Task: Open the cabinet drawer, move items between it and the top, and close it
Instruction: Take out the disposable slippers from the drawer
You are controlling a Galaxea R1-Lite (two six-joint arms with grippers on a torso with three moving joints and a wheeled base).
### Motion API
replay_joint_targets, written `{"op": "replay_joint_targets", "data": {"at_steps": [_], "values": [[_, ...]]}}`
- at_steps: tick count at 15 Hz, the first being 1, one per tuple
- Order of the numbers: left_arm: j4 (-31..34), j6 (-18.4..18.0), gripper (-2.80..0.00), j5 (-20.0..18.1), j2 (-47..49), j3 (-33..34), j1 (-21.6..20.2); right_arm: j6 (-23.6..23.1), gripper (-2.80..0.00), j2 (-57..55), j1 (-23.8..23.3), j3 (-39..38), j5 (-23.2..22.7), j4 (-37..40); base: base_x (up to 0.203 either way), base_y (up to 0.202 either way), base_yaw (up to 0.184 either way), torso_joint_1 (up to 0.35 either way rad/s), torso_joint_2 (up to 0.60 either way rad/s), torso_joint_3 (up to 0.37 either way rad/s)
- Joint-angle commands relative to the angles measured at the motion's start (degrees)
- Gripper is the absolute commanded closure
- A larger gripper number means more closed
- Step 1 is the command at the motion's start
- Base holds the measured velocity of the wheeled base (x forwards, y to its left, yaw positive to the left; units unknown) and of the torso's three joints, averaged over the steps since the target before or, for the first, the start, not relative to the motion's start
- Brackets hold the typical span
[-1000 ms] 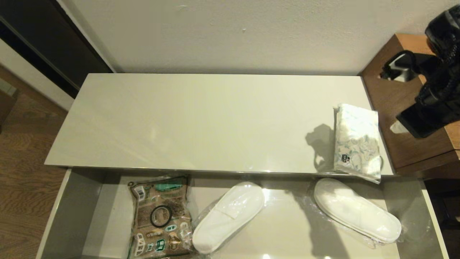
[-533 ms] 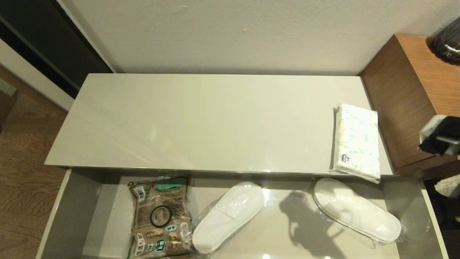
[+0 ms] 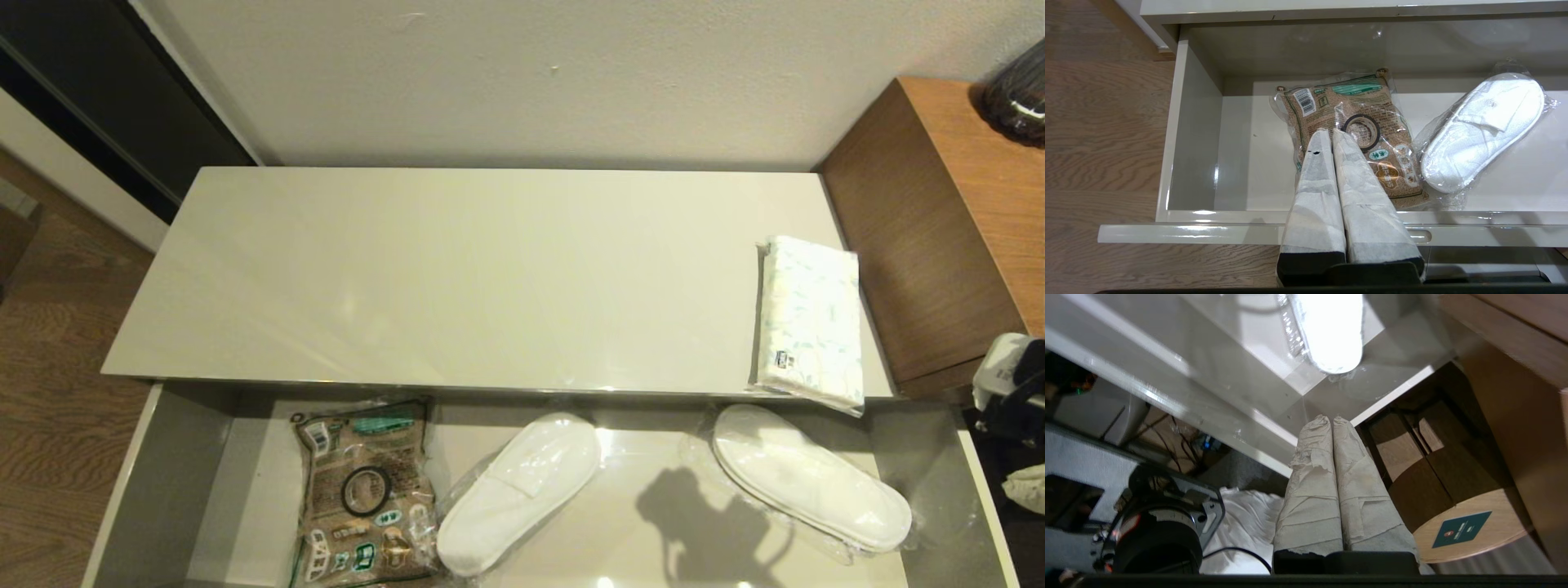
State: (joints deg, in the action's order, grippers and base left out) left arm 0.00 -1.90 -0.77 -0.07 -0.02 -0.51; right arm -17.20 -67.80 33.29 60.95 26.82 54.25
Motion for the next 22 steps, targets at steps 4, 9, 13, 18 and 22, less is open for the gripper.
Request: {"op": "replay_joint_targets", "data": {"at_steps": [4,9,13,18,22], "values": [[0.0,0.0,0.0,0.0,0.1,0.0,0.0,-2.0,0.0,-4.7,2.7,-0.4,-0.9,-0.6,0.0,0.0,0.0,0.0,0.0,0.0],[0.0,0.0,0.0,0.0,0.1,-0.1,0.0,-1.7,0.0,-10.9,4.5,-3.5,-1.8,-6.5,0.0,0.0,0.0,0.0,0.0,0.0],[0.0,0.0,0.0,0.0,0.1,0.0,0.0,1.8,0.0,-13.4,4.4,-9.7,-1.8,-7.9,0.0,0.0,0.0,0.0,0.0,0.0],[0.0,0.0,0.0,0.0,0.1,0.0,0.0,9.9,0.0,-17.8,4.4,-29.0,-1.6,-30.5,0.0,0.0,0.0,0.0,0.0,0.0],[0.0,0.0,0.0,0.0,0.1,-0.1,0.0,19.5,0.0,-32.1,4.1,-34.9,1.4,-50.7,0.0,0.0,0.0,0.0,0.0,0.0]]}}
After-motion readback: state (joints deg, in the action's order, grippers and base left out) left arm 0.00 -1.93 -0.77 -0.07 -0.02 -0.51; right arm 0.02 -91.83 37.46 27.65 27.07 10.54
